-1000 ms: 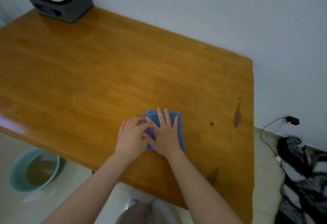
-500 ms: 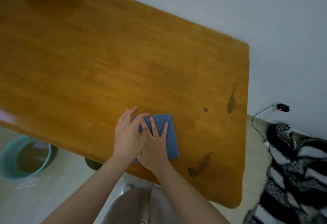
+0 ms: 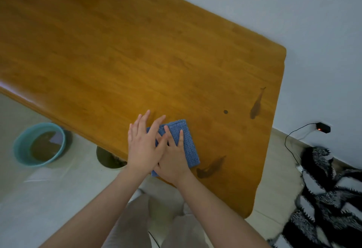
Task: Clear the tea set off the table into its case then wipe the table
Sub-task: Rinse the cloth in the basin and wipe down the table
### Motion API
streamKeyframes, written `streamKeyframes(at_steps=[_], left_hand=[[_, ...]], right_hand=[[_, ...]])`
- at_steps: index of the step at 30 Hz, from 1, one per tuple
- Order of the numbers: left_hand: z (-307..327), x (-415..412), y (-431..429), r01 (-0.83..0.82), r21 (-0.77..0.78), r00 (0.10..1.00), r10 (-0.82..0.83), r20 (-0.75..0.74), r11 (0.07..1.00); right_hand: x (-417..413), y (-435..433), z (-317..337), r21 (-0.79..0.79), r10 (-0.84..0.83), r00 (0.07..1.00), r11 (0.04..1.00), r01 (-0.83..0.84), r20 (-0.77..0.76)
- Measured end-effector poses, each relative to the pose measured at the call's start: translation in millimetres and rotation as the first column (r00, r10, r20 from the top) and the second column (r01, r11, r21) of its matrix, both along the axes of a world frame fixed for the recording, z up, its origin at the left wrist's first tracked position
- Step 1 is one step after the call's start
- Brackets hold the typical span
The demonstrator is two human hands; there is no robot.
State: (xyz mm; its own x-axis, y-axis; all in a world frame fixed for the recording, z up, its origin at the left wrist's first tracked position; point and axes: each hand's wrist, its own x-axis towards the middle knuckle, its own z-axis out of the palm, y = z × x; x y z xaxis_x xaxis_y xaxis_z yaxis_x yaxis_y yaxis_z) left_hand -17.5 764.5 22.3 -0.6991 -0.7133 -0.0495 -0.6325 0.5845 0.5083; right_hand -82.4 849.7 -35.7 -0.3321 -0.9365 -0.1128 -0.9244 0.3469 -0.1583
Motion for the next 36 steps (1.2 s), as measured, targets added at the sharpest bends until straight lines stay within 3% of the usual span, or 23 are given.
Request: streamKeyframes(at_steps=[4, 9, 13, 21, 36], left_hand=[[-2, 5, 20, -0.184, 0.01, 0.983, 0.185, -0.016, 0.983], [0, 17, 60, -0.457, 0.036, 0.886, 0.459, -0.073, 0.889], [-1, 24, 90, -0.558, 0.025, 0.826, 0.558, -0.085, 0.83], [-15, 29, 130, -0.503, -0.144, 0.856, 0.514, 0.053, 0.852], [-34, 18, 158, -0.395, -0.187, 0.897, 0.422, 0.133, 0.899]], right_hand=[[-7, 17, 0, -0.086, 0.122, 0.992, 0.989, -0.123, -0.017], [-15, 40, -3, -0.072, 0.276, 0.961, 0.958, -0.276, -0.011], [-26, 63, -7, -0.052, 0.375, 0.926, 0.925, -0.377, -0.048], [-52, 115, 1, -0.015, 0.44, 0.895, 0.897, -0.443, -0.073], [-100, 168, 4, 0.083, 0.223, 0.972, 0.973, -0.216, -0.078]])
